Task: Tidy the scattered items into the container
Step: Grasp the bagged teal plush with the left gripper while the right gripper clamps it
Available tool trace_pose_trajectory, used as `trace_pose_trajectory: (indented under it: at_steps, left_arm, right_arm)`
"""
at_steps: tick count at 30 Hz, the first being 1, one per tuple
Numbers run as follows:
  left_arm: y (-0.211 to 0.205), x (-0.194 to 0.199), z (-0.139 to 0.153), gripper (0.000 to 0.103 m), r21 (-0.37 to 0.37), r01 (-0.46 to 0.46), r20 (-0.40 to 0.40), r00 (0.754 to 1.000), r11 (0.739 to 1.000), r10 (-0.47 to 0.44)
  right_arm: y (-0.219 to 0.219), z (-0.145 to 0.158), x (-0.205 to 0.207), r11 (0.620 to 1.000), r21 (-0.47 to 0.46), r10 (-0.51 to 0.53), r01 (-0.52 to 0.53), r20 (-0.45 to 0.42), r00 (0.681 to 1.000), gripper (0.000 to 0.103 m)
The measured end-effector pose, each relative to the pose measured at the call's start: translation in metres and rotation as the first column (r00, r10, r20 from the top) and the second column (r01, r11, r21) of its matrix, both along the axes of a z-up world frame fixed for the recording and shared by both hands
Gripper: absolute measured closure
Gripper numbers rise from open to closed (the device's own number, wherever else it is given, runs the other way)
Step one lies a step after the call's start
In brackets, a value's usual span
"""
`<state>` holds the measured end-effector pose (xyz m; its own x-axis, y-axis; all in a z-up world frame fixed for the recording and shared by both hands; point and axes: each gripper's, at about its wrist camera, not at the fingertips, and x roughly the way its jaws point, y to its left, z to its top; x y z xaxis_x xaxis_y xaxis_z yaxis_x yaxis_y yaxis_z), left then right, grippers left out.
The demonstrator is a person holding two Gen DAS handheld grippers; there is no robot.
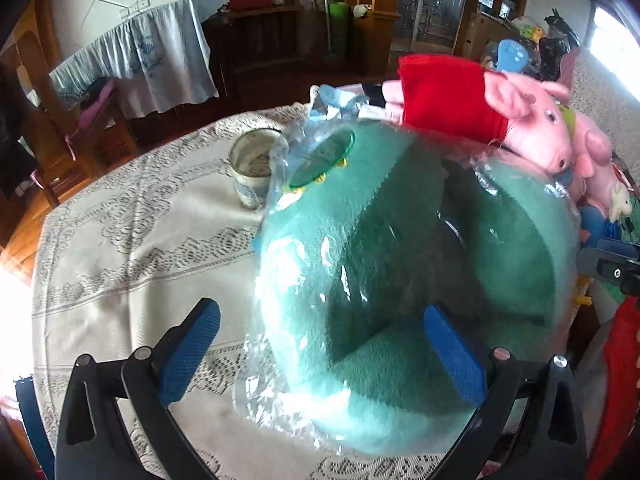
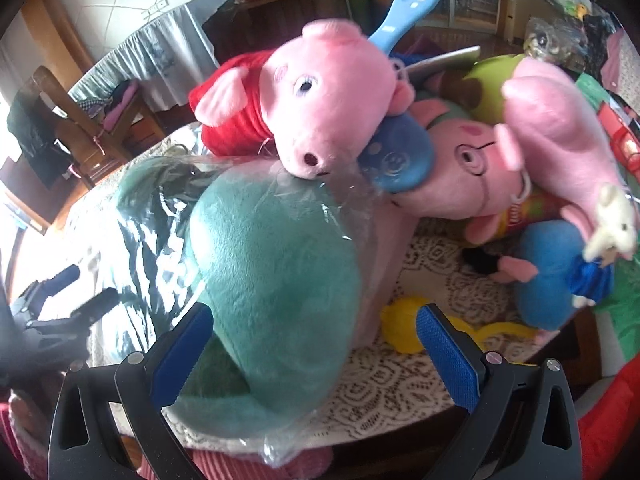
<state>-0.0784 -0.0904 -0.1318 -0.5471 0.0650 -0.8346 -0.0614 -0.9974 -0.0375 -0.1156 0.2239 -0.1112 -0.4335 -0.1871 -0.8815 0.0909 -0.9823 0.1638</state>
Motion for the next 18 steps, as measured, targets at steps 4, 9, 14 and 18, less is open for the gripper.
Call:
trace_pose_trajectory:
  at_steps: [4, 9, 14, 18]
  left_arm:
    - [-0.011, -0.004, -0.008, 0.0, 0.1, 0.001, -0.014, 1.0, 0.995, 0.001]
    - [-0.026, -0.003, -0.005, 0.0, 0.16, -0.008, -0.032, 0.999, 0.987, 0.013]
    - [-0.019, -0.019, -0.03, 0.0, 0.2, 0.08, 0.015, 0.996, 0.977, -0.085]
    - [-0.022, -0.018, -0.041, 0.0, 0.264, 0.064, 0.003, 0.998, 0.962, -0.067]
  right_arm:
    - [-0.006, -0.012, -0.008, 1.0, -0.019, -0.002, 0.002, 0.017, 1.0, 0.0]
    - [-0.013, -0.015, -0.01, 0.999, -0.047, 0.022, -0.021, 0.007, 1.0, 0.0]
    - [-0.016, -0.031, -0.02, 0.995, -0.103, 0.007, -0.003, 0.042, 0.999, 0.0]
    - [-0.019, -0.034, -0.021, 0.996, -0.092, 0.019, -0.016, 0.023, 1.0, 0.0]
